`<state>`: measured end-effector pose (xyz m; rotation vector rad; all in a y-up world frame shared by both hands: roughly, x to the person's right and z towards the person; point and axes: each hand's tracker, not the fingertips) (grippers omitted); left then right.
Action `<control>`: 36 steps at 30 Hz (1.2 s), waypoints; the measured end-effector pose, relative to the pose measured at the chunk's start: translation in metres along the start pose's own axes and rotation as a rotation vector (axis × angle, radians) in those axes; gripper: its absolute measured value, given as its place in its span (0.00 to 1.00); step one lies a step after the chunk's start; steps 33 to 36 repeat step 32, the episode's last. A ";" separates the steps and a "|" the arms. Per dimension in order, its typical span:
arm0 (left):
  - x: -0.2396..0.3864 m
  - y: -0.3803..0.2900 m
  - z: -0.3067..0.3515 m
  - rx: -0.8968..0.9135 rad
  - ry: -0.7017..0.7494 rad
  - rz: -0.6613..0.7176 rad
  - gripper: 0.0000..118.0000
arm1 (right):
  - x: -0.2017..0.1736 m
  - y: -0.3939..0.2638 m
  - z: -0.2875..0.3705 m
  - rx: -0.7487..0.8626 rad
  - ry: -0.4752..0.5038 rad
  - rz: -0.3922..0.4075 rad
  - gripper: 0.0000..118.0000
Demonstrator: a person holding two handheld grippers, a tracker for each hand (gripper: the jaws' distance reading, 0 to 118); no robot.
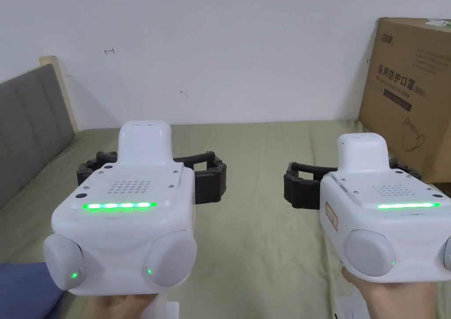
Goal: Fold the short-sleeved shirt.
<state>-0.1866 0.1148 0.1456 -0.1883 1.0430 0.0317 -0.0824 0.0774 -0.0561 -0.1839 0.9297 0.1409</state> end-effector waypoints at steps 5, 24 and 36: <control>0.001 0.000 -0.001 0.006 0.010 -0.002 1.00 | 0.001 -0.002 -0.001 -0.007 0.002 -0.003 0.99; -0.001 0.001 -0.004 -0.059 0.001 0.020 1.00 | 0.003 -0.004 -0.004 -0.031 0.018 -0.020 0.99; -0.003 -0.001 -0.007 -0.058 0.019 0.025 1.00 | 0.002 -0.005 -0.005 -0.035 0.021 -0.015 0.99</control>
